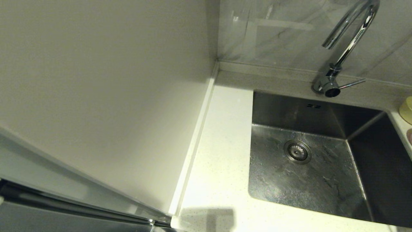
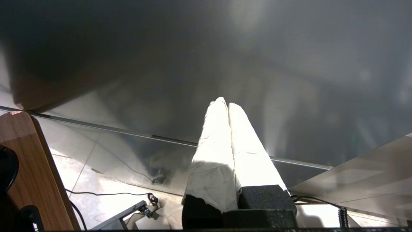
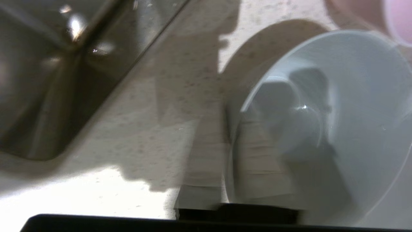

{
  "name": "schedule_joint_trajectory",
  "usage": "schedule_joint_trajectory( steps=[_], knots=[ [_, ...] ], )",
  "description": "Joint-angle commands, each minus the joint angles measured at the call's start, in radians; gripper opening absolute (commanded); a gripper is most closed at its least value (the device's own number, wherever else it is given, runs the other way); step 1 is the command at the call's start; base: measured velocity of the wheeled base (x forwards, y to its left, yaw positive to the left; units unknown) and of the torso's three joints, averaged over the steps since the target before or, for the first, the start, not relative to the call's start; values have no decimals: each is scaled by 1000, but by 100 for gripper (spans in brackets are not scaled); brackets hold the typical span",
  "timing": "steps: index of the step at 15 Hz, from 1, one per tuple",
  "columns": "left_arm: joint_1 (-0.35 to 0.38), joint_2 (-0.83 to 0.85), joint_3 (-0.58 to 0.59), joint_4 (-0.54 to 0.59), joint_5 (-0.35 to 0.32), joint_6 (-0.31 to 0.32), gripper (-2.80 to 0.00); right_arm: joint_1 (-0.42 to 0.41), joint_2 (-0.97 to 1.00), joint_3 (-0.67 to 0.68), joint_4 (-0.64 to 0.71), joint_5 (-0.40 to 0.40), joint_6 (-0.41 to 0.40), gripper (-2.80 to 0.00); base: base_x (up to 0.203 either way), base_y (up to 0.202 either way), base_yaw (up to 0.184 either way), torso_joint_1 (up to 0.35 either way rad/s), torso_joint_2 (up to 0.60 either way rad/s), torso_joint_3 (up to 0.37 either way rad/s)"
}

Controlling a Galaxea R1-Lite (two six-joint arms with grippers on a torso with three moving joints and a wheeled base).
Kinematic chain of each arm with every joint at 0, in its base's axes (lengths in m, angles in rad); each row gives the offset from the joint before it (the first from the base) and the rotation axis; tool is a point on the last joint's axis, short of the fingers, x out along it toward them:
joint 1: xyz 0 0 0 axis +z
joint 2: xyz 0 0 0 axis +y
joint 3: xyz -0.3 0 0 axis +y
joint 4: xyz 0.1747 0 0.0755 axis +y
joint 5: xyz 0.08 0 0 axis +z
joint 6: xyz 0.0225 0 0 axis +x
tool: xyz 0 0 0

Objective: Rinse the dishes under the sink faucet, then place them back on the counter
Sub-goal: Put a bowl back to the table from the sink

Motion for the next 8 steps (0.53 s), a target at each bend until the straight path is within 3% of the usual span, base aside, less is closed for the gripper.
schedule_joint_trajectory(
  steps=[1, 6, 8],
  knots=[
    [0, 0, 3, 0, 0, 0, -280, 1, -1, 1, 0, 4, -4, 0, 0, 0, 0, 0, 0, 0],
    [0, 0, 3, 0, 0, 0, -280, 1, -26, -7, 0, 8, 29, 0, 0, 0, 0, 0, 0, 0],
    [0, 0, 3, 0, 0, 0, -280, 2, -58, -21, 2, 12, 77, 0, 0, 0, 0, 0, 0, 0]
  ],
)
